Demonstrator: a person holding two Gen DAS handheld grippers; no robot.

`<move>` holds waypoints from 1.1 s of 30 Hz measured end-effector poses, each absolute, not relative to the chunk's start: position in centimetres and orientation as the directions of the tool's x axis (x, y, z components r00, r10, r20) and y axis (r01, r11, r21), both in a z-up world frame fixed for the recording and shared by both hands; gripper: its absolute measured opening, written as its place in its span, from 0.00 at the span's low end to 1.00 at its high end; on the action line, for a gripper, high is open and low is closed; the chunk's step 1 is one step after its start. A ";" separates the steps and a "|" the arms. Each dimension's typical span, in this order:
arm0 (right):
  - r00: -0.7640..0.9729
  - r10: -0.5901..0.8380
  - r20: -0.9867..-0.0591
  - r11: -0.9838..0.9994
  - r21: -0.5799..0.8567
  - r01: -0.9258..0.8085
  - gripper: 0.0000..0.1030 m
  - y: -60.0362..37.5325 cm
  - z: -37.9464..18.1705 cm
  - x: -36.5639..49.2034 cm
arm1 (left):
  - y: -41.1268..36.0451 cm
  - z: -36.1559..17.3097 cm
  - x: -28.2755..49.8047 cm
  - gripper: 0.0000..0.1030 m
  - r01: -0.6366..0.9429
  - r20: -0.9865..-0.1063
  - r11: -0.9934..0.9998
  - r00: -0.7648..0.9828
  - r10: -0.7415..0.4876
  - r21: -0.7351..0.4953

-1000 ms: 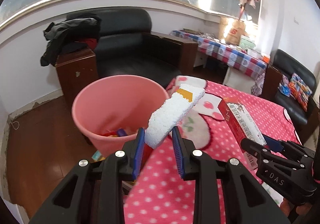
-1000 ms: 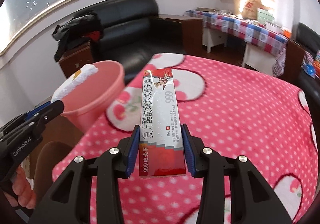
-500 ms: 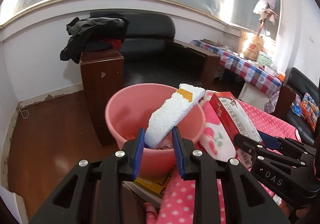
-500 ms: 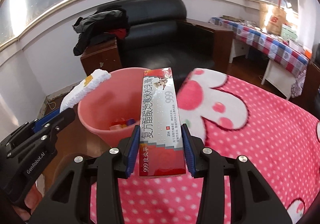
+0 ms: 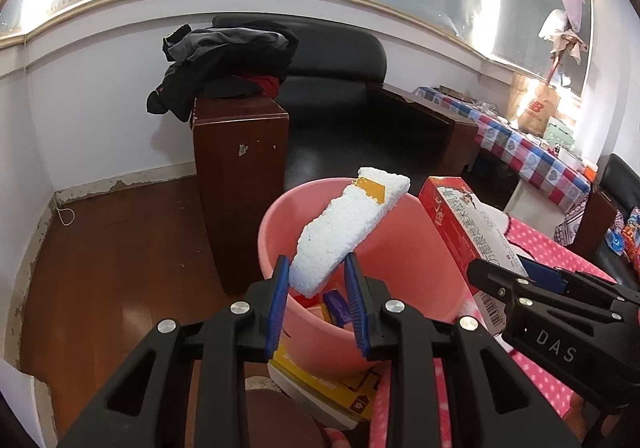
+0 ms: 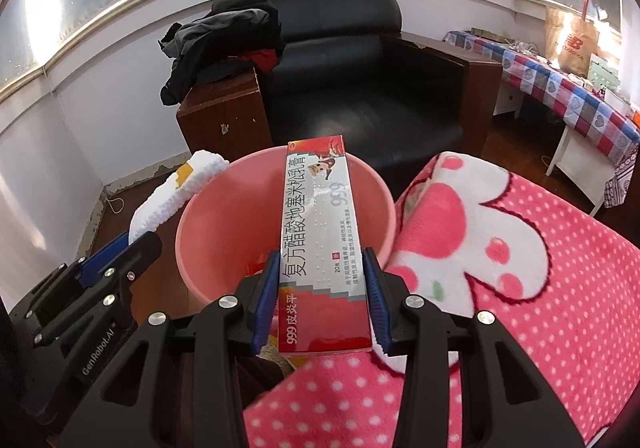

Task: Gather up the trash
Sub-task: 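Carry white foam strip and medicine box over the pink bucket, then open right tool dropping medicine box while left tool releases foam strip into bucket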

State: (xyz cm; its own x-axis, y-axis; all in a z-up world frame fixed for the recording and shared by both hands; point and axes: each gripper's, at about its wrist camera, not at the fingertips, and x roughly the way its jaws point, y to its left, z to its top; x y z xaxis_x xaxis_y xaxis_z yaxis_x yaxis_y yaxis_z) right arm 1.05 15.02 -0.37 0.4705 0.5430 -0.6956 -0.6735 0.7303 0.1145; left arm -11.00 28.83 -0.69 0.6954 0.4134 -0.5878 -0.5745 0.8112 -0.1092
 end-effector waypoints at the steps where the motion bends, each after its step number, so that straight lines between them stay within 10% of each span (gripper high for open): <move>1: 0.468 0.541 -0.699 0.730 0.114 -0.674 0.40 15.4 -0.5 1.2 | 29.1 -0.9 -10.8 0.27 -0.578 -0.591 0.810 0.690 0.418 -0.102; 33: 0.394 0.428 -0.813 0.730 0.054 -0.682 0.40 21.2 -5.0 5.5 | 32.4 -4.7 -4.7 0.28 -0.547 -0.721 0.837 0.572 0.392 0.022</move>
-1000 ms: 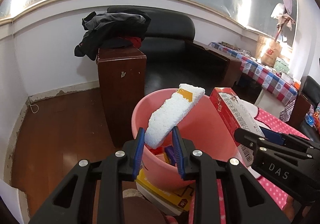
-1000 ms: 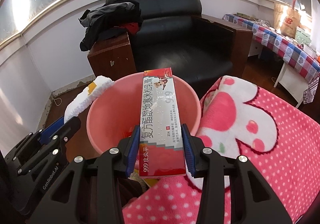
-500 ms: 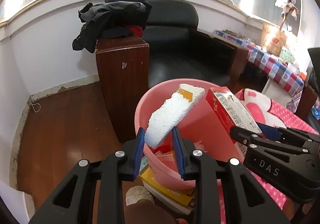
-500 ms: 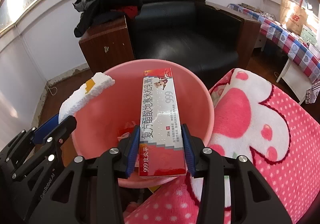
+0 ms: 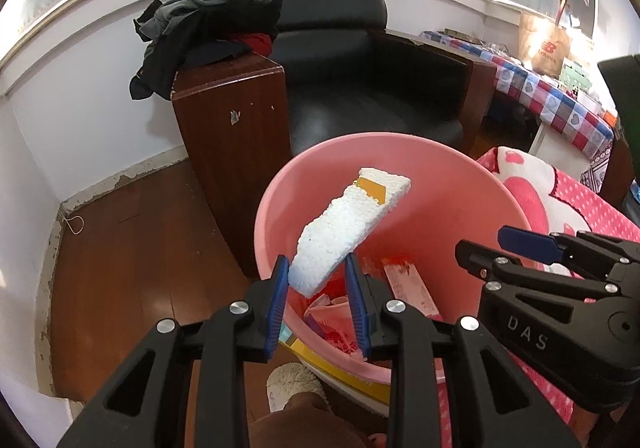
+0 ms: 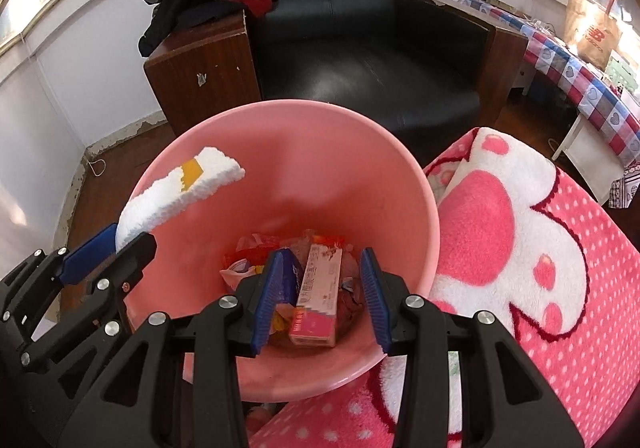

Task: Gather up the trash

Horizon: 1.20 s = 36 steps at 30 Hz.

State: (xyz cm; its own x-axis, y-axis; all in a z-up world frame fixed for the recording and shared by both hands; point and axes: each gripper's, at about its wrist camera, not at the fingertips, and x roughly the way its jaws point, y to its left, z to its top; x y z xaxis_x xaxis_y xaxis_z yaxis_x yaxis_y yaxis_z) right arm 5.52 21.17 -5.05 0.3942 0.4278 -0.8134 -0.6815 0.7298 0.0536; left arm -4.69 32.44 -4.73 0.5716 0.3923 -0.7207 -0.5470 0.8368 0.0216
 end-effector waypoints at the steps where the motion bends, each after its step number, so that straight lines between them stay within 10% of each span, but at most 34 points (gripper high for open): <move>1: 0.396 0.428 -0.812 0.730 0.053 -0.681 0.40 21.1 -5.0 5.6 | 32.5 -4.8 -4.6 0.28 -0.546 -0.724 0.837 0.569 0.390 0.021; 36: 0.401 0.454 -0.796 0.731 0.075 -0.678 0.40 19.4 -4.6 5.2 | 32.2 -3.8 -4.9 0.52 -0.539 -0.708 0.842 0.606 0.363 -0.030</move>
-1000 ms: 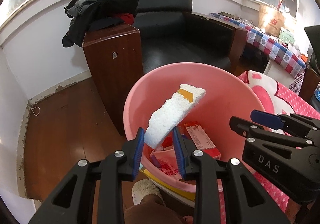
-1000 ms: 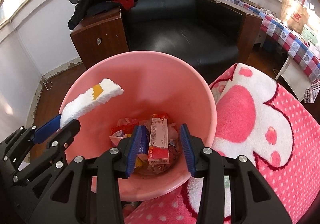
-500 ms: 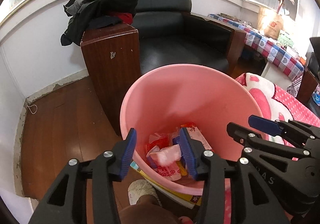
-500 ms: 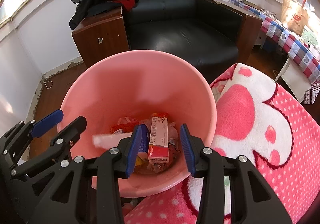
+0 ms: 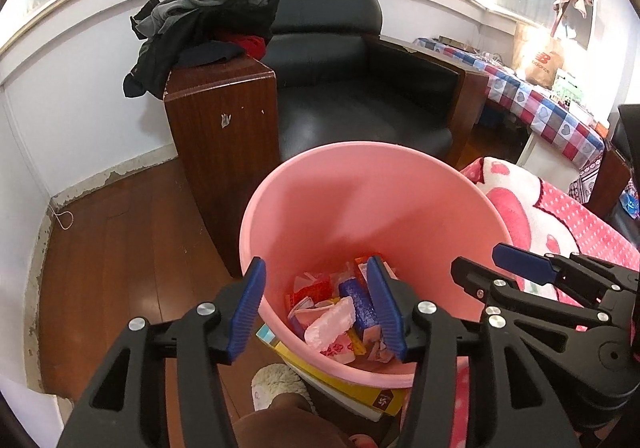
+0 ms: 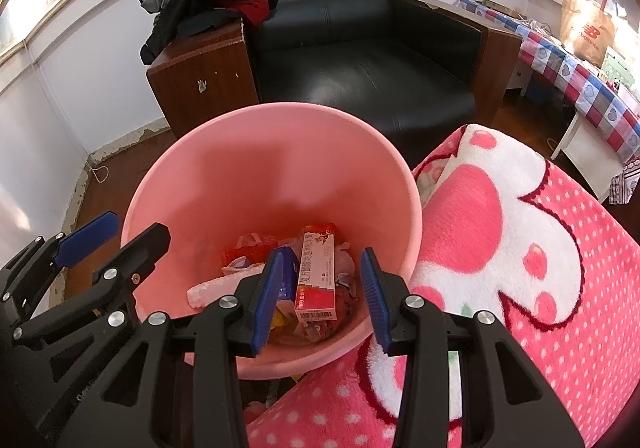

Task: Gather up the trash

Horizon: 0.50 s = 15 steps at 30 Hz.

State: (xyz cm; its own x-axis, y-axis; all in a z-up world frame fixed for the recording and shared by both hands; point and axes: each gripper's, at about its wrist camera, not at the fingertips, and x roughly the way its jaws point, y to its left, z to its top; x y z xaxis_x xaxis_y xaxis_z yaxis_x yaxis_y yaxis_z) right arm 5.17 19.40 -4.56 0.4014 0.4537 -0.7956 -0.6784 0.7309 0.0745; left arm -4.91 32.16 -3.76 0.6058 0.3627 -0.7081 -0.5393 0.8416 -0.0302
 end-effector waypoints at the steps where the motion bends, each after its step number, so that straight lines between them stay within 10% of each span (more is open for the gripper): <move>1: 0.402 0.457 -0.793 0.730 0.078 -0.679 0.40 19.3 -4.5 5.1 | 32.1 -3.7 -5.0 0.52 -0.540 -0.705 0.841 0.608 0.364 -0.031; 15: 0.418 0.536 -0.733 0.714 0.128 -0.689 0.40 17.3 -2.6 4.4 | 32.1 -2.7 -5.6 0.64 -0.548 -0.684 0.833 0.636 0.356 -0.076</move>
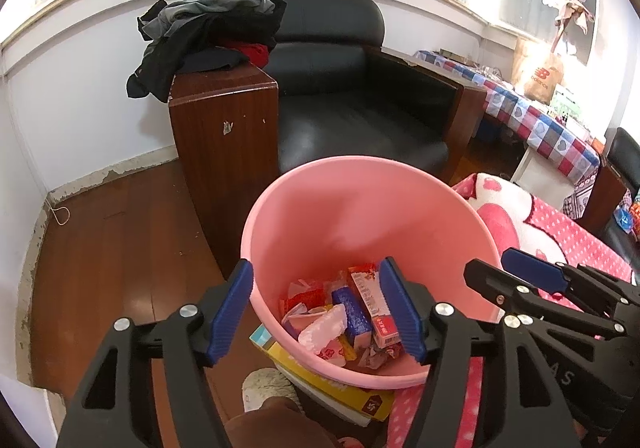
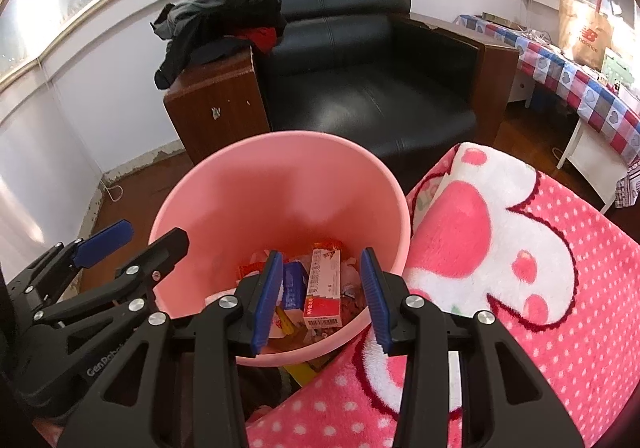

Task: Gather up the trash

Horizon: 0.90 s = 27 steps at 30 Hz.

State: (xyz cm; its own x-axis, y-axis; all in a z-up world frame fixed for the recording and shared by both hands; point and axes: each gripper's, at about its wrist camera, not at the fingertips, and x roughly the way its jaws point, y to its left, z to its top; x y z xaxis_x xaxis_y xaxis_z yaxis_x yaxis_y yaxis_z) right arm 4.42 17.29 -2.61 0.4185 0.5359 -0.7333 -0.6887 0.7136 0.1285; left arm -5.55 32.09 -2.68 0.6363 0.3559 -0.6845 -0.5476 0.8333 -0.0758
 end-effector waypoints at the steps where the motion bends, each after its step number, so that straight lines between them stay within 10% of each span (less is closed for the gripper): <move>1: 0.419 0.541 -0.729 0.712 0.132 -0.690 0.40 17.2 -2.5 4.3 | 32.0 -2.7 -5.6 0.64 -0.548 -0.684 0.833 0.637 0.355 -0.077; 27: 0.496 0.636 -0.591 0.670 0.103 -0.736 0.53 13.8 0.2 0.3 | 30.8 -0.6 -8.6 0.75 -0.555 -0.599 0.824 0.701 0.387 -0.117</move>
State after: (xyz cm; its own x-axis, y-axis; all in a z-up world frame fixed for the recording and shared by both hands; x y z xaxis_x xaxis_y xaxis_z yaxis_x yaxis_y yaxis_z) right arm 0.29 13.80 0.23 0.4963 0.6357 -0.5912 -0.7356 0.6696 0.1026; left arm -8.56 30.77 -0.63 0.7008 0.3874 -0.5991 -0.5550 0.8236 -0.1166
